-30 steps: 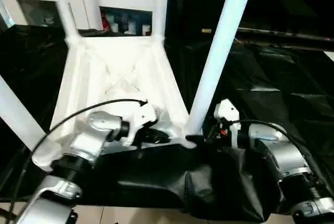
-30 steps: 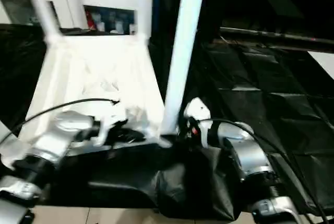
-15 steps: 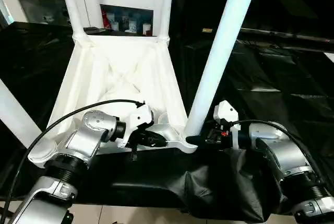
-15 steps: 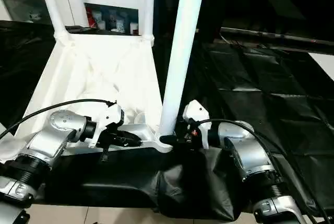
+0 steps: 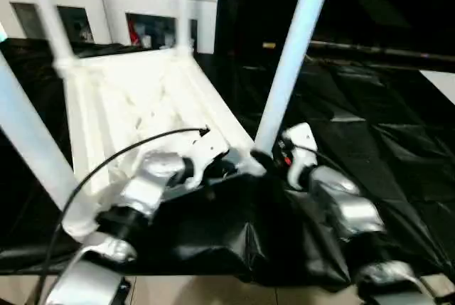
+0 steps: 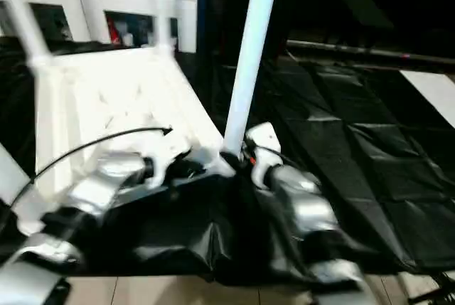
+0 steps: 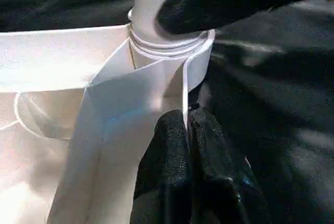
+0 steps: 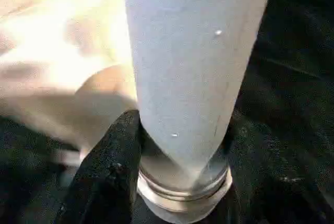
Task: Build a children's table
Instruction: Rotate leg to tighten
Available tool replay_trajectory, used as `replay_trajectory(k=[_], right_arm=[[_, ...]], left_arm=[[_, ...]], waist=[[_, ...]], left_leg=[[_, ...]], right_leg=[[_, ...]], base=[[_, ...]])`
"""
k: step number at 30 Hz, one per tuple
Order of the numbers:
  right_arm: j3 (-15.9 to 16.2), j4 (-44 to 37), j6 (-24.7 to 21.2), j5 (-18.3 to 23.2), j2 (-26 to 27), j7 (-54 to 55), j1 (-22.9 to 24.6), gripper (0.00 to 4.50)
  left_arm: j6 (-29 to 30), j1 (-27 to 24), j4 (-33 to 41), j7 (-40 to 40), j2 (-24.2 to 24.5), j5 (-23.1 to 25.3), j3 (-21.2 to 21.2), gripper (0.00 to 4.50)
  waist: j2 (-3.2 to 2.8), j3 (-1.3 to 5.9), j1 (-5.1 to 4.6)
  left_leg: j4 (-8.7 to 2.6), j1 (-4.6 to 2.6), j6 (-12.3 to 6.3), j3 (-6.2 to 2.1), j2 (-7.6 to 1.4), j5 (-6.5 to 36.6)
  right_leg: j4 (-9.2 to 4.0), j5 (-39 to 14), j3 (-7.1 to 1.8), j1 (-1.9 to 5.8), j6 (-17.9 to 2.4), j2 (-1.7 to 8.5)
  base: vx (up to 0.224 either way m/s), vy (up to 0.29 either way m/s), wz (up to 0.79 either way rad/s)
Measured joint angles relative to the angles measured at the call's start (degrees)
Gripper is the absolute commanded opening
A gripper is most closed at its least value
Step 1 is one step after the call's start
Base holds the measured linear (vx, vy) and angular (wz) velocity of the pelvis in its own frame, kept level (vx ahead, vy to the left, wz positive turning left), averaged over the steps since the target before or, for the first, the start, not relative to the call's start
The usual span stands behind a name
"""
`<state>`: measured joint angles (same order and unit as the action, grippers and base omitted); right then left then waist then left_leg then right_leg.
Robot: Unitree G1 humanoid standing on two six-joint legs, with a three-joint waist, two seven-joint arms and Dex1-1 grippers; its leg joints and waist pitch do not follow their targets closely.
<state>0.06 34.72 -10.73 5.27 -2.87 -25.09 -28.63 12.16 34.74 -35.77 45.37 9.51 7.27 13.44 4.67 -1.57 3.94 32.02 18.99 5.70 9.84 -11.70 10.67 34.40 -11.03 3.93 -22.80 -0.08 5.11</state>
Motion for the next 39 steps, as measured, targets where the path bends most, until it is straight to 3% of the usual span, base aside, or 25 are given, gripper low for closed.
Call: replay_trajectory(k=[6, 8, 15, 19, 23, 27, 36, 39], right_arm=[[-0.37, 2.68, 1.84, -2.75, 1.49, 5.99, -1.73, 2.01], [-0.37, 2.86, 2.56, -2.81, 1.48, 5.96, -1.59, 2.56], [0.15, 1.73, 3.47, -2.62, -1.26, -1.45, -0.51, 3.26], [2.13, -0.29, 3.43, -2.62, -4.94, -9.65, 0.22, 3.26], [6.16, -5.32, 2.18, -0.67, -11.29, -23.11, 2.16, 3.26], [8.86, -8.62, 0.14, -0.08, -14.41, -32.02, 2.52, 3.26], [11.68, -12.04, -1.75, 2.03, -16.45, -41.17, 3.78, 3.26], [11.57, -12.18, -2.50, 2.15, -16.55, -41.58, 3.77, 2.88]], left_arm=[[1.92, 0.70, -1.00, -5.10, -3.78, 1.15, -0.18, 0.00], [1.78, 0.73, -1.06, -5.13, -3.83, 1.19, -0.18, 0.00], [0.67, 0.73, -0.90, -2.36, -3.07, 1.06, -0.08, 0.00], [-0.11, -0.16, 0.79, 1.94, -0.50, -0.34, -0.04, 0.00], [-2.86, -2.58, 4.21, 12.25, 5.39, -3.12, 0.01, 0.00], [-2.78, -4.27, 7.42, 20.52, 8.26, -4.97, 0.56, 0.00], [0.65, -6.50, 11.93, 28.98, 12.39, -8.17, 1.40, 0.00], [0.64, -6.67, 12.02, 29.43, 12.39, -8.17, 1.38, 0.00]], waist=[[-0.25, 0.16, -0.24], [-0.28, 0.18, -0.22], [-0.36, 0.22, 0.13], [-0.40, 0.23, 0.41], [-0.47, 0.17, 0.80], [-0.47, 0.01, 1.58], [-0.10, -0.23, 1.88], [-0.10, -0.22, 1.92]], left_leg=[[-0.04, 0.06, -0.03, 0.01, 0.13, 0.01], [-0.09, 0.05, -0.03, 0.01, 0.13, 0.01], [-0.25, 0.09, -0.03, 0.00, 0.11, 0.01], [-0.32, 0.09, -0.02, 0.00, 0.04, 0.01], [-0.51, 0.19, -0.02, 0.04, -0.09, 0.02], [-0.52, 0.41, -0.06, 0.09, -0.09, 0.03], [-0.44, 0.46, -0.12, 0.20, -0.06, 0.09], [-0.42, 0.43, -0.12, 0.20, -0.07, 0.08]], right_leg=[[-0.35, 0.01, -0.11, 0.12, 0.01, 0.05], [-0.32, 0.03, -0.09, 0.11, 0.03, 0.05], [-0.29, 0.16, -0.06, 0.06, 0.14, 0.04], [-0.24, 0.48, -0.05, -0.02, 0.14, -0.03], [-0.28, 0.45, -0.03, -0.19, -0.10, -0.18], [-0.30, 0.40, 0.00, -0.31, -0.17, -0.13], [-0.28, 0.39, -0.02, -0.32, -0.21, -0.05], [-0.25, 0.39, -0.02, -0.31, -0.21, -0.04]], base=[[0.000, 0.000, 0.00], [0.000, 0.000, 0.00], [0.000, 0.000, 0.00], [0.000, 0.000, 0.00], [0.000, 0.000, 0.00], [0.000, 0.000, 0.00], [0.000, 0.000, 0.00], [0.000, 0.000, 0.00]])
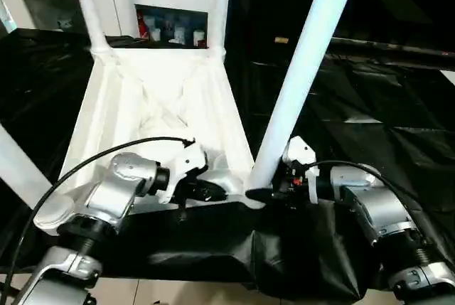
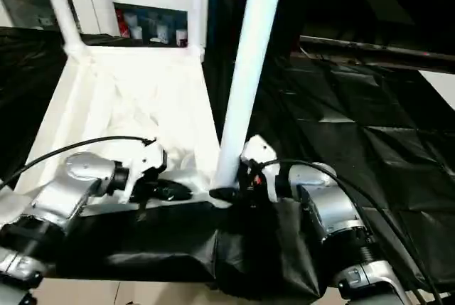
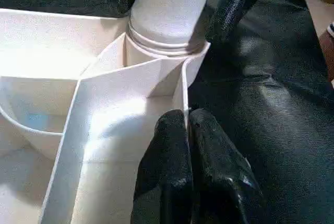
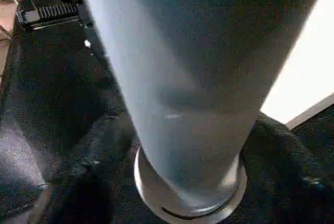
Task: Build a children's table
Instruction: Rotate leg to tighten
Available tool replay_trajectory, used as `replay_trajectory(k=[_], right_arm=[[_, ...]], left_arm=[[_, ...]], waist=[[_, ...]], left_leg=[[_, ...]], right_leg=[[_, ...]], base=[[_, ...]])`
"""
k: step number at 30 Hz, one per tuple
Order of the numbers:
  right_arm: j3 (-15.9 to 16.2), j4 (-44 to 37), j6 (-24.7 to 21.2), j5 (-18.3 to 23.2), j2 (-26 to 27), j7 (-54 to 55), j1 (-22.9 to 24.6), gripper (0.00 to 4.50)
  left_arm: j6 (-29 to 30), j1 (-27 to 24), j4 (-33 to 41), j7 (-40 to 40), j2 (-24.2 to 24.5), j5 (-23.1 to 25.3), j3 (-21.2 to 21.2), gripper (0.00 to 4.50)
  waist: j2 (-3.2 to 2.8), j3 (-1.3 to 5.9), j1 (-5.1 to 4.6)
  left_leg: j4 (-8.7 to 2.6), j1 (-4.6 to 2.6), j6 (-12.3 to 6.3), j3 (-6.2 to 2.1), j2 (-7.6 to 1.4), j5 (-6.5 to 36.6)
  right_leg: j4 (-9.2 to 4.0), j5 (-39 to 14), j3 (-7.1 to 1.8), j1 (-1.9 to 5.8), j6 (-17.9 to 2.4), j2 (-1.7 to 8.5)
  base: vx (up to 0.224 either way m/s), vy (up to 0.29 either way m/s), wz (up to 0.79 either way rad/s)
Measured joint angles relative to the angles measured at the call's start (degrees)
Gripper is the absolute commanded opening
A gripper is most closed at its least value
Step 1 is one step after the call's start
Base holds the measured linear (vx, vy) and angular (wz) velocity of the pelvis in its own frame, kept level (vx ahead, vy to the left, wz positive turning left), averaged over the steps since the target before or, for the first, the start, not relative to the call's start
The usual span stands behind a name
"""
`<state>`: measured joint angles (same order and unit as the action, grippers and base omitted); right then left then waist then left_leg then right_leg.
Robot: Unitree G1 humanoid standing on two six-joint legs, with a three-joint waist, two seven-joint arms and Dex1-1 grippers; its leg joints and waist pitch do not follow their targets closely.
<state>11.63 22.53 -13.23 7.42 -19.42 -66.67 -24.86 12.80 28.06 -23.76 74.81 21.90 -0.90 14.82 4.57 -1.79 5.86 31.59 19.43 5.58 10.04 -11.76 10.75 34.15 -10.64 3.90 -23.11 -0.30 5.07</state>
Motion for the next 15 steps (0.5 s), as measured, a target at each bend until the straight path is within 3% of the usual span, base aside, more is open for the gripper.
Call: replay_trajectory(k=[10, 15], right_arm=[[-0.50, 0.01, -0.03, 0.28, 0.11, 0.69, 0.20, 2.26], [-3.34, 3.08, 0.80, -1.57, 3.26, 10.73, -0.31, 2.09]], left_arm=[[-0.76, -0.01, -0.23, -0.89, -0.24, 0.27, 0.08, 0.00], [-2.16, 1.77, -3.87, -9.13, -3.97, 3.01, -0.47, 0.00]], waist=[[-0.01, 0.01, 0.24], [0.08, 0.06, 0.16]], left_leg=[[0.13, -0.05, 0.00, -0.01, 0.00, 0.00], [0.29, -0.46, 0.10, -0.01, 0.00, -0.06]], right_leg=[[0.11, 0.01, -0.01, 0.04, -0.02, 0.00], [0.29, -0.02, -0.05, 0.34, 0.14, 0.04]], base=[[0.000, 0.000, 0.00], [0.000, 0.000, 0.00]])
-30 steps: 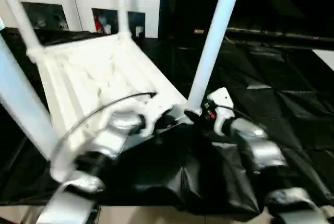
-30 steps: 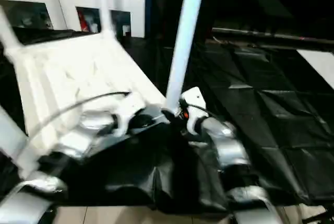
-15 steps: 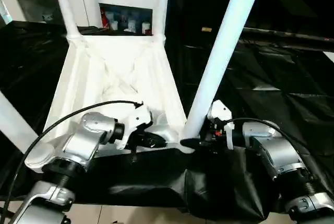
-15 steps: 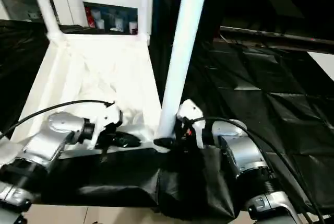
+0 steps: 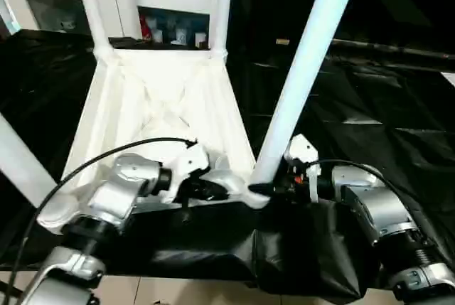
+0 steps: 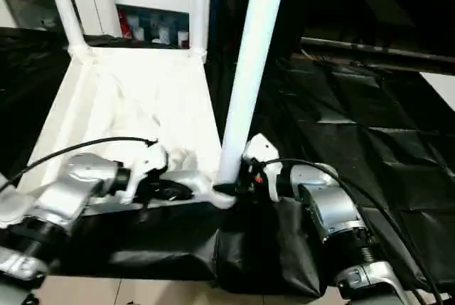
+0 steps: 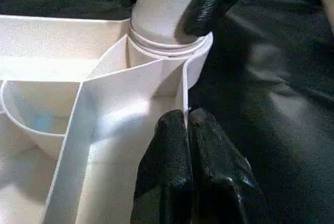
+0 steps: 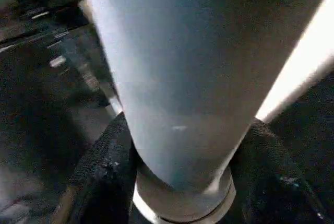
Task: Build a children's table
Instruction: Rotate leg to tighten
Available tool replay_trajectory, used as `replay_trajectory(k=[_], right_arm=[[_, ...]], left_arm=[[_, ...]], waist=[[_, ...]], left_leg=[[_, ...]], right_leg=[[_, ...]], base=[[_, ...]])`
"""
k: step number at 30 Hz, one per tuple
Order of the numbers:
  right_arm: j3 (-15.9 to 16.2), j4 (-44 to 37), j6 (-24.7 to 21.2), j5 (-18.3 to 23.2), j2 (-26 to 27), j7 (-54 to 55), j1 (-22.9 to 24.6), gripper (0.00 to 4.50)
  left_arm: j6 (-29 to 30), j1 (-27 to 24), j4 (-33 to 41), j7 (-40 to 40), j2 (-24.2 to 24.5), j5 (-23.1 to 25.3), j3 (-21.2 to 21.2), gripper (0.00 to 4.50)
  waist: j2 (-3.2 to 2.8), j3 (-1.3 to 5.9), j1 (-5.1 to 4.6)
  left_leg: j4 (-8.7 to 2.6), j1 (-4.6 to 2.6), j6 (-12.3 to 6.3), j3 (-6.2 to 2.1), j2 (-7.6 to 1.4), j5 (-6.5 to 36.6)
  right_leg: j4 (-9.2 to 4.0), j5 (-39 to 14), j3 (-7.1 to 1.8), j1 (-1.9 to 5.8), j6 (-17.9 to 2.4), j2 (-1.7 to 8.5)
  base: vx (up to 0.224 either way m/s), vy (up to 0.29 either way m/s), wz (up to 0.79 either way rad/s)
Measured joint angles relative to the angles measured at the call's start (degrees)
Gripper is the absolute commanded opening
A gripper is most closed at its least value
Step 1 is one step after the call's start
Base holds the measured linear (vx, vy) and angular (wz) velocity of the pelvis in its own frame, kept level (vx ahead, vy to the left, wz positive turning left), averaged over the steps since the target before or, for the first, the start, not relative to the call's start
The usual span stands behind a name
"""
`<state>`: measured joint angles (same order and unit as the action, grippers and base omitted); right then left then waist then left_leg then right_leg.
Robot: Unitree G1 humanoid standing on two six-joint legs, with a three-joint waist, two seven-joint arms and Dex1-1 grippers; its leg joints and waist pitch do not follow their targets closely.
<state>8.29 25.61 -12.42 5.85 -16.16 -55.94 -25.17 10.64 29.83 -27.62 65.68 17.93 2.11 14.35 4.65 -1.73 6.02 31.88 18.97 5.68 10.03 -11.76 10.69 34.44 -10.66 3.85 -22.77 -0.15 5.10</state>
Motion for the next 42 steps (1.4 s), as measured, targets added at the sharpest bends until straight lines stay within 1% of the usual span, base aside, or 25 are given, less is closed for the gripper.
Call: replay_trajectory(k=[2, 5, 6, 8, 10, 11, 13, 14, 15, 17, 18, 19, 21, 23, 25, 26, 29, 31, 33, 34, 35, 37, 39, 41, 42], right_arm=[[-1.51, 2.43, 0.45, -0.83, 2.38, 6.84, -0.93, 2.08], [-4.68, 7.05, 0.21, -1.96, 7.86, 20.92, -3.42, 2.01], [-5.57, 8.58, -0.01, -2.10, 9.46, 25.93, -4.47, 2.00], [-6.74, 10.33, -0.30, -2.67, 11.64, 32.48, -5.71, 2.00], [-7.08, 10.96, -0.53, -3.11, 12.47, 34.84, -6.10, 2.00], [-7.82, 11.26, -0.47, -3.59, 13.65, 37.10, -6.33, 2.00], [-7.88, 11.50, -0.29, -3.81, 13.98, 38.20, -6.39, 2.00], [-7.88, 11.69, 0.49, -4.03, 13.98, 38.22, -6.41, 2.55], [-7.96, 11.95, 0.96, -4.10, 13.98, 38.27, -6.42, 2.55], [-7.96, 12.51, 1.90, -4.37, 14.05, 38.40, -6.45, 2.75], [-7.96, 12.53, 2.02, -4.31, 14.03, 38.22, -6.45, 2.75], [-7.96, 12.52, 2.33, -4.31, 13.77, 37.27, -6.37, 2.87], [-7.64, 12.31, 3.13, -4.39, 12.61, 33.97, -6.05, 2.87], [-6.89, 11.79, 3.70, -4.42, 11.19, 30.85, -5.72, 2.87], [-5.28, 10.63, 4.58, -4.45, 8.63, 26.00, -4.84, 2.87], [-4.52, 9.91, 5.33, -4.42, 7.23, 22.79, -4.27, 2.87], [-2.57, 7.70, 5.54, -3.95, 3.91, 15.10, -3.25, 2.87], [-1.88, 6.02, 5.43, -3.42, 2.27, 11.09, -2.38, 2.87], [-0.51, 3.81, 5.38, -2.53, -0.32, 4.36, -1.49, 2.87], [0.00, 3.53, 5.35, -2.01, -0.83, 2.28, -1.44, 2.87], [1.40, 2.57, 5.41, -1.61, -1.50, -0.84, -1.18, 2.87], [2.37, 2.01, 5.53, -1.09, -2.08, -4.13, -0.65, 2.87], [2.40, 1.72, 5.63, -0.43, -2.67, -6.15, -0.20, 2.87], [2.37, 1.60, 5.16, 0.16, -2.88, -7.07, -0.20, 2.87], [2.38, 1.54, 5.03, 0.27, -2.96, -7.26, -0.20, 2.87]], left_arm=[[0.12, 0.90, -1.56, -5.13, -2.01, 1.31, -0.02, 0.00], [0.95, 3.16, -5.21, -14.48, -6.24, 3.67, -0.47, 0.00], [1.62, 3.90, -6.23, -17.71, -7.91, 4.40, -0.50, 0.00], [2.74, 4.36, -7.04, -22.15, -10.42, 5.27, -0.56, 0.00], [3.28, 4.40, -7.14, -23.67, -11.45, 5.62, -0.61, 0.00], [3.66, 4.40, -7.26, -24.93, -12.29, 6.24, -0.61, 0.00], [3.71, 4.41, -7.40, -25.51, -12.73, 6.54, -0.61, 0.00], [3.71, 4.47, -7.60, -25.81, -12.95, 6.55, -0.58, 0.00], [3.65, 4.54, -7.80, -25.96, -13.13, 6.55, -0.59, 0.00], [3.21, 4.86, -8.48, -26.15, -13.39, 6.55, -0.55, 0.00], [3.09, 4.92, -8.58, -26.07, -13.39, 6.55, -0.51, 0.00], [2.98, 4.93, -8.56, -25.70, -13.26, 6.53, -0.52, 0.00], [2.57, 4.95, -8.35, -24.15, -12.66, 6.38, -0.57, 0.00], [2.34, 4.93, -8.12, -22.51, -12.01, 5.72, -0.57, 0.00], [1.98, 4.62, -7.48, -19.96, -10.82, 4.93, -0.50, 0.00], [1.71, 4.47, -7.11, -18.26, -9.76, 4.41, -0.43, 0.00], [0.49, 3.94, -6.34, -13.57, -7.03, 3.42, -0.40, 0.00], [-0.14, 3.62, -5.66, -10.21, -5.34, 2.91, -0.24, 0.00], [-0.32, 2.32, -3.31, -5.08, -2.57, 1.51, 0.05, 0.00], [-0.01, 1.84, -2.30, -3.03, -1.47, 0.94, 0.11, 0.00], [0.86, 0.87, -0.51, 0.53, 0.47, -0.53, 0.21, 0.00], [1.91, 0.03, 1.17, 4.31, 1.70, -1.57, 0.49, 0.00], [1.99, -0.05, 1.42, 5.65, 2.03, -1.77, 0.59, 0.00], [1.99, -0.05, 1.46, 6.08, 1.98, -1.84, 0.75, 0.00], [1.99, -0.05, 1.47, 6.15, 1.98, -1.85, 0.77, 0.00]], waist=[[0.05, 0.03, -0.41], [0.06, 0.04, -1.12], [0.03, 0.06, -1.23], [-0.09, 0.13, -1.26], [-0.12, 0.17, -1.25], [-0.14, 0.23, -1.25], [-0.21, 0.32, -1.24], [-0.28, 0.43, -1.23], [-0.35, 0.50, -1.23], [-0.42, 0.63, -1.14], [-0.41, 0.65, -1.10], [-0.40, 0.66, -1.10], [-0.40, 0.66, -1.11], [-0.38, 0.65, -1.11], [-0.38, 0.65, -1.00], [-0.38, 0.65, -0.93], [-0.31, 0.61, -0.90], [-0.13, 0.50, -0.94], [0.19, 0.34, -0.92], [0.27, 0.30, -0.93], [0.33, 0.25, -0.93], [0.37, 0.23, -0.70], [0.37, 0.22, -0.53], [0.39, 0.20, -0.59], [0.39, 0.20, -0.57]], left_leg=[[0.02, -0.01, 0.00, -0.01, 0.01, 0.00], [0.06, 0.01, 0.01, -0.05, 0.04, -0.01], [0.07, 0.03, 0.01, -0.12, 0.06, -0.01], [0.06, 0.04, 0.00, -0.15, 0.11, -0.01], [0.07, 0.04, -0.01, -0.15, 0.15, -0.01], [0.07, 0.04, -0.01, -0.14, 0.16, -0.01], [0.07, 0.04, -0.01, -0.14, 0.17, -0.01], [0.06, 0.04, -0.01, -0.14, 0.17, -0.01], [0.06, 0.04, -0.01, -0.14, 0.17, -0.01], [0.03, 0.05, -0.01, -0.14, 0.16, -0.01], [0.00, 0.05, -0.01, -0.14, 0.16, -0.01], [-0.01, 0.05, -0.01, -0.14, 0.16, -0.01], [-0.03, 0.07, -0.01, -0.14, 0.15, -0.01], [-0.07, 0.09, 0.00, -0.14, 0.14, 0.00], [-0.21, 0.10, 0.00, -0.13, 0.13, 0.00], [-0.26, 0.11, 0.00, -0.14, 0.10, 0.00], [-0.30, 0.13, 0.00, -0.14, 0.03, 0.00], [-0.28, 0.15, 0.00, -0.11, 0.03, 0.00], [-0.29, 0.15, 0.00, -0.11, 0.02, 0.01], [-0.29, 0.16, 0.00, -0.10, 0.01, 0.01], [-0.29, 0.23, 0.00, -0.10, 0.01, 0.01], [-0.28, 0.36, -0.01, -0.10, 0.01, 0.02], [-0.17, 0.34, -0.04, -0.01, 0.02, 0.04], [-0.08, 0.59, -0.13, 0.05, 0.05, 0.09], [-0.08, 0.59, -0.14, 0.06, 0.05, 0.09]], right_leg=[[-0.02, 0.01, 0.00, -0.02, 0.05, 0.00], [-0.07, 0.00, 0.01, -0.07, 0.06, 0.01], [-0.18, 0.00, 0.06, -0.08, 0.06, 0.02], [-0.39, 0.00, 0.07, -0.05, 0.06, 0.03], [-0.44, 0.00, 0.04, 0.00, 0.07, 0.07], [-0.43, 0.01, 0.01, -0.01, 0.08, 0.07], [-0.43, 0.02, 0.01, 0.00, 0.09, 0.07], [-0.43, 0.04, 0.00, 0.00, 0.12, 0.07], [-0.43, 0.07, 0.00, 0.00, 0.18, 0.07], [-0.38, 0.11, -0.01, 0.00, 0.23, 0.07], [-0.36, 0.11, 0.00, -0.01, 0.24, 0.07], [-0.35, 0.12, 0.00, -0.02, 0.24, 0.07], [-0.33, 0.14, 0.01, -0.04, 0.25, 0.06], [-0.32, 0.16, 0.02, -0.07, 0.24, 0.06], [-0.33, 0.15, 0.06, -0.12, 0.24, 0.04], [-0.33, 0.12, 0.08, -0.15, 0.26, 0.01], [-0.34, 0.10, 0.11, -0.18, 0.24, -0.06], [-0.36, 0.10, 0.07, -0.19, 0.24, -0.05], [-0.38, 0.10, 0.08, -0.18, 0.23, -0.05], [-0.37, 0.11, 0.08, -0.19, 0.22, -0.05], [-0.37, 0.15, 0.09, -0.26, 0.15, -0.06], [-0.40, 0.25, 0.10, -0.30, -0.04, -0.03], [-0.40, 0.27, 0.07, -0.37, -0.09, 0.04], [-0.40, 0.27, 0.02, -0.37, -0.09, 0.08], [-0.41, 0.27, 0.03, -0.37, -0.09, 0.08]], base=[[0.000, 0.000, 0.00], [-0.017, 0.000, -0.01], [0.000, 0.000, 0.00], [0.000, 0.000, 0.00], [0.000, 0.000, 0.00], [0.000, 0.000, 0.00], [0.000, 0.000, 0.00], [0.000, 0.000, 0.00], [0.000, 0.000, 0.00], [0.000, 0.000, 0.00], [0.000, 0.000, 0.00], [0.000, 0.000, 0.00], [0.000, 0.000, 0.00], [0.000, 0.000, 0.00], [0.000, 0.000, 0.00], [0.000, 0.000, 0.00], [0.000, 0.000, 0.00], [0.000, 0.000, 0.00], [0.000, 0.000, 0.00], [0.000, 0.000, 0.00], [0.000, 0.000, 0.00], [0.000, 0.000, 0.00], [0.000, 0.000, 0.00], [0.000, 0.000, 0.00], [0.000, 0.000, 0.00]])
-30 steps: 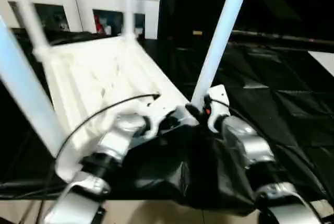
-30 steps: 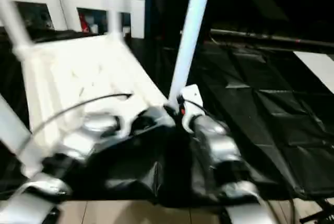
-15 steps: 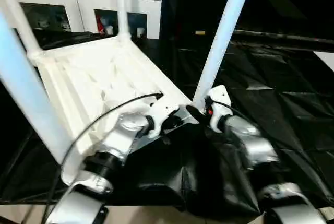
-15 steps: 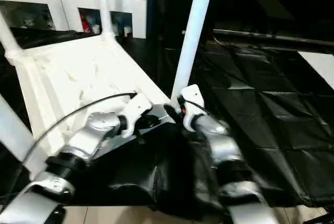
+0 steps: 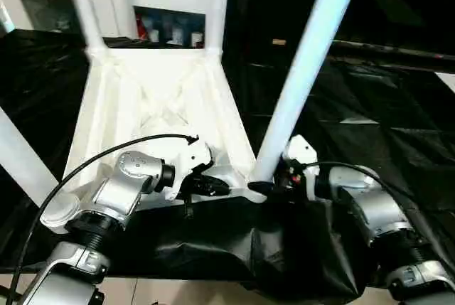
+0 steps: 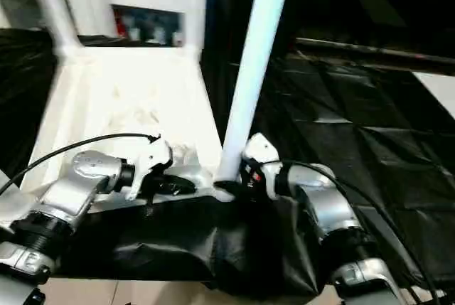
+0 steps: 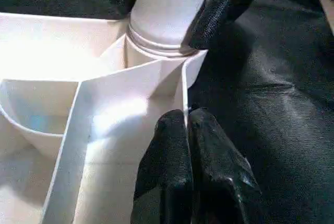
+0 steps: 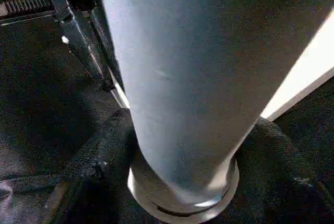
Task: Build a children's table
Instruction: Rotate leg to tighten
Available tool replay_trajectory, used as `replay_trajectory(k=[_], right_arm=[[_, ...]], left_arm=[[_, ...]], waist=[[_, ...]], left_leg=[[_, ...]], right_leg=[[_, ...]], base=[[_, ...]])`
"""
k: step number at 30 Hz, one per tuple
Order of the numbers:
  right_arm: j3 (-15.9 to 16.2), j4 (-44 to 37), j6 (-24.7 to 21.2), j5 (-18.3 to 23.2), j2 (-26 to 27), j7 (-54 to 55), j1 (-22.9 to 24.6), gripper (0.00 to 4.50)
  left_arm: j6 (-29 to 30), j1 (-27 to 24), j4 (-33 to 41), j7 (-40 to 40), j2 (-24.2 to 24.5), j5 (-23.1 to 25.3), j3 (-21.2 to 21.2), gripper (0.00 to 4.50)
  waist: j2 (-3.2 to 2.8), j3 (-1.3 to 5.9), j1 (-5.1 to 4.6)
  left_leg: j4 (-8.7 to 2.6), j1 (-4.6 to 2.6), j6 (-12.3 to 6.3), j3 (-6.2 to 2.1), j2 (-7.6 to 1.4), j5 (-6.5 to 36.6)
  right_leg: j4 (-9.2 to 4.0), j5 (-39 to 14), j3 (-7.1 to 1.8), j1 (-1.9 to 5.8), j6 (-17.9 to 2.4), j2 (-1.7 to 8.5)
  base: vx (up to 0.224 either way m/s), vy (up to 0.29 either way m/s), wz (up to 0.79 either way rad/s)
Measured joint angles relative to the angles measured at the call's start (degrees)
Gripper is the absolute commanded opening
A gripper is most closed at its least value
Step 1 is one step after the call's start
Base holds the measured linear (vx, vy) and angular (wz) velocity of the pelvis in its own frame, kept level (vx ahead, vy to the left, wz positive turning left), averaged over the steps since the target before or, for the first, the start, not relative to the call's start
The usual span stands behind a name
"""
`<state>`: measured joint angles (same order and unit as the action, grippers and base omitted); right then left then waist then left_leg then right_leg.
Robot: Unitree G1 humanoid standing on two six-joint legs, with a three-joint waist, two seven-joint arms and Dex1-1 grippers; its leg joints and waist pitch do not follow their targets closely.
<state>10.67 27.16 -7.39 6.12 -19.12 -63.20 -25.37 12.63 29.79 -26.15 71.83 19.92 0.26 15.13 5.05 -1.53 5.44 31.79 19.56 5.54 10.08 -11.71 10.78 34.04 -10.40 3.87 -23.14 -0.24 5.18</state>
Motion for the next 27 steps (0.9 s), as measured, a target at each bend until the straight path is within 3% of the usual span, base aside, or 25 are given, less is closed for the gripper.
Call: replay_trajectory(k=[1, 7, 16, 21, 27], right_arm=[[0.00, -0.07, -0.23, 0.13, -0.03, -0.32, 0.00, 2.64], [-0.20, -0.97, -1.35, 1.09, -0.15, -1.65, -0.01, 2.29], [-1.36, -0.91, -1.66, 1.06, 0.60, -0.71, 0.40, 2.07], [-6.32, 4.04, 0.81, 0.80, 5.81, 11.97, 0.41, 2.00], [-11.15, 11.73, -0.24, -1.64, 14.71, 37.42, -4.88, 1.99]], left_arm=[[0.06, -0.01, 0.02, 0.18, 0.01, -0.03, 0.00, 0.00], [1.17, -0.38, 0.87, 0.62, 0.26, -0.40, 0.09, 0.00], [0.38, -0.38, 0.51, -1.11, -0.39, 0.31, 0.10, 0.00], [-0.14, 1.58, -3.08, -10.96, -4.92, 3.39, -0.54, 0.00], [2.84, 4.83, -8.39, -27.60, -13.33, 6.99, -1.07, 0.00]], waist=[[0.00, 0.00, 0.02], [0.01, 0.00, 0.15], [0.06, 0.02, 0.29], [0.16, 0.02, -0.18], [0.07, 0.10, -1.08]], left_leg=[[0.00, 0.00, 0.00, -0.01, 0.00, 0.00], [-0.01, -0.02, 0.00, 0.00, -0.02, 0.00], [0.04, -0.10, 0.01, 0.00, -0.02, -0.01], [0.20, -0.49, 0.08, -0.01, -0.02, -0.07], [0.22, -0.53, 0.08, -0.12, 0.05, -0.07]], right_leg=[[0.01, 0.00, 0.01, 0.00, 0.01, 0.00], [0.02, -0.02, 0.03, 0.00, 0.03, -0.01], [0.06, -0.01, 0.03, 0.08, 0.01, 0.00], [0.10, -0.10, -0.02, 0.37, 0.26, 0.00], [-0.05, -0.11, 0.00, 0.35, 0.27, 0.00]], base=[[0.000, 0.000, 0.00], [0.000, 0.000, 0.00], [0.000, 0.000, 0.00], [0.000, 0.000, 0.00], [-0.010, 0.000, -0.01]])
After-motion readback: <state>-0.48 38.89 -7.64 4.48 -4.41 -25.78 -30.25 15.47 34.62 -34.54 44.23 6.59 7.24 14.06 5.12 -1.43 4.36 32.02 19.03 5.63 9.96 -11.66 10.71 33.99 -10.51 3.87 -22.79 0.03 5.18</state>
